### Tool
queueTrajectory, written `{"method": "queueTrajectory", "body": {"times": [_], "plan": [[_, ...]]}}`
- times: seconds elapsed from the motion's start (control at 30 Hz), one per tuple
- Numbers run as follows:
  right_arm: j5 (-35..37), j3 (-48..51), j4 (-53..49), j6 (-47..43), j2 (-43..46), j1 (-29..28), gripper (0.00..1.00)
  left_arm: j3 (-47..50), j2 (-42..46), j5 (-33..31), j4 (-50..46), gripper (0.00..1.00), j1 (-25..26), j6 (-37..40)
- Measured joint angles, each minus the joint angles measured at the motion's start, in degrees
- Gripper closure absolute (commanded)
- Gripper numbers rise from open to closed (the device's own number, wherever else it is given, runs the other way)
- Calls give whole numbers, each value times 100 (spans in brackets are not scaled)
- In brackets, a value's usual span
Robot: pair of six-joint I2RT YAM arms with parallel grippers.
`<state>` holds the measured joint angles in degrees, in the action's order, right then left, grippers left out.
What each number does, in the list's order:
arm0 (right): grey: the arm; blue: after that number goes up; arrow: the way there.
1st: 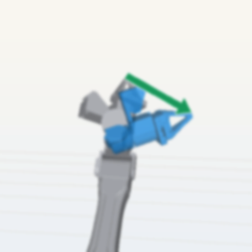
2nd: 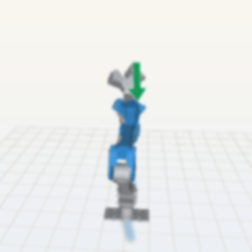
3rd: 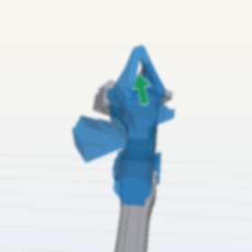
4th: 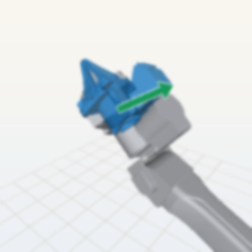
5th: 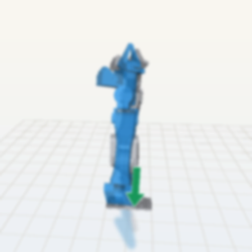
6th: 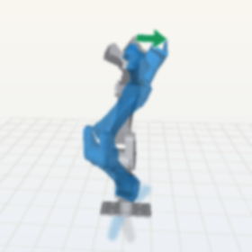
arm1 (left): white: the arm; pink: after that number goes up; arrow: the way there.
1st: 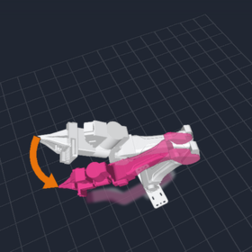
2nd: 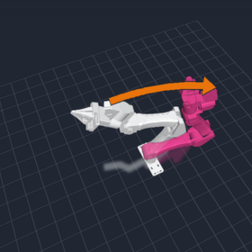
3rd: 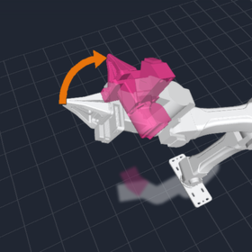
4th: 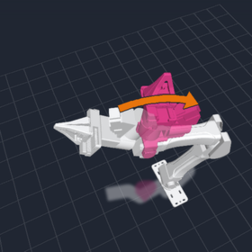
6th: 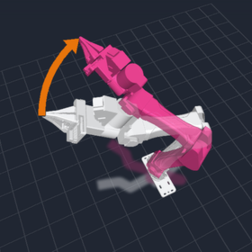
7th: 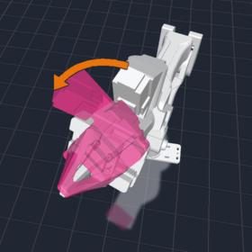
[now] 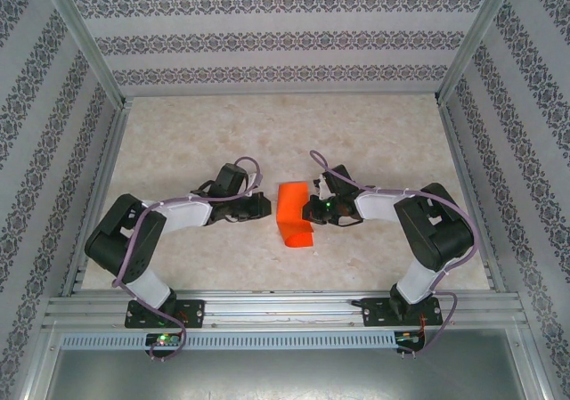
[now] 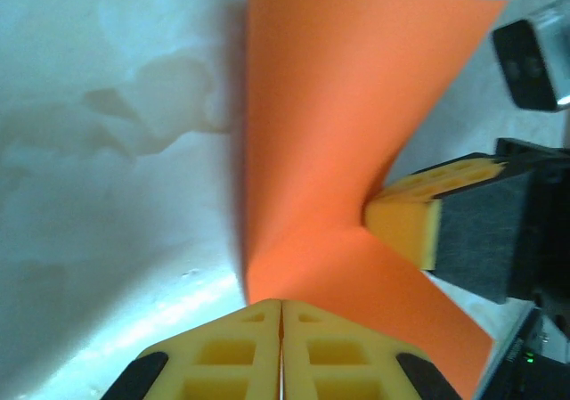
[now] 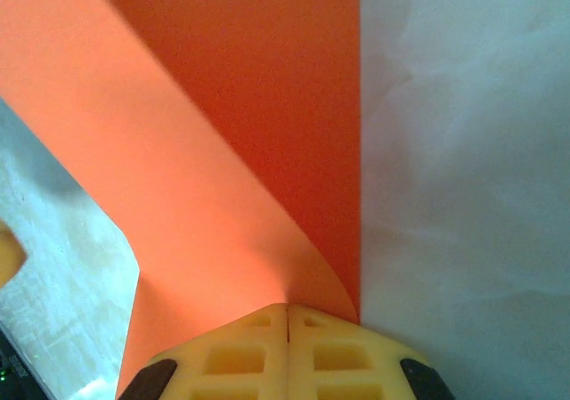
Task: Fold a paper plane with a square sheet of paper (fold left side to right side)
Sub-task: First fold the square sheet of paper in half at the center of the table, then hold the square sheet of paper at the center of the table.
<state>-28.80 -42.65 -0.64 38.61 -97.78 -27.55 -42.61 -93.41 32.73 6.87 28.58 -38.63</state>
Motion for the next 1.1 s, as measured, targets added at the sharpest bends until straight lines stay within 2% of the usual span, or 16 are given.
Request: {"method": "queueTrajectory", "body": {"times": [0.6, 1.1], "plan": [[0, -85, -87, 2, -59, -37, 100, -321, -1189, 439, 831, 91, 398, -463], [-15, -116, -111, 4, -57, -48, 100, -356, -1222, 435, 798, 91, 400, -396]]}}
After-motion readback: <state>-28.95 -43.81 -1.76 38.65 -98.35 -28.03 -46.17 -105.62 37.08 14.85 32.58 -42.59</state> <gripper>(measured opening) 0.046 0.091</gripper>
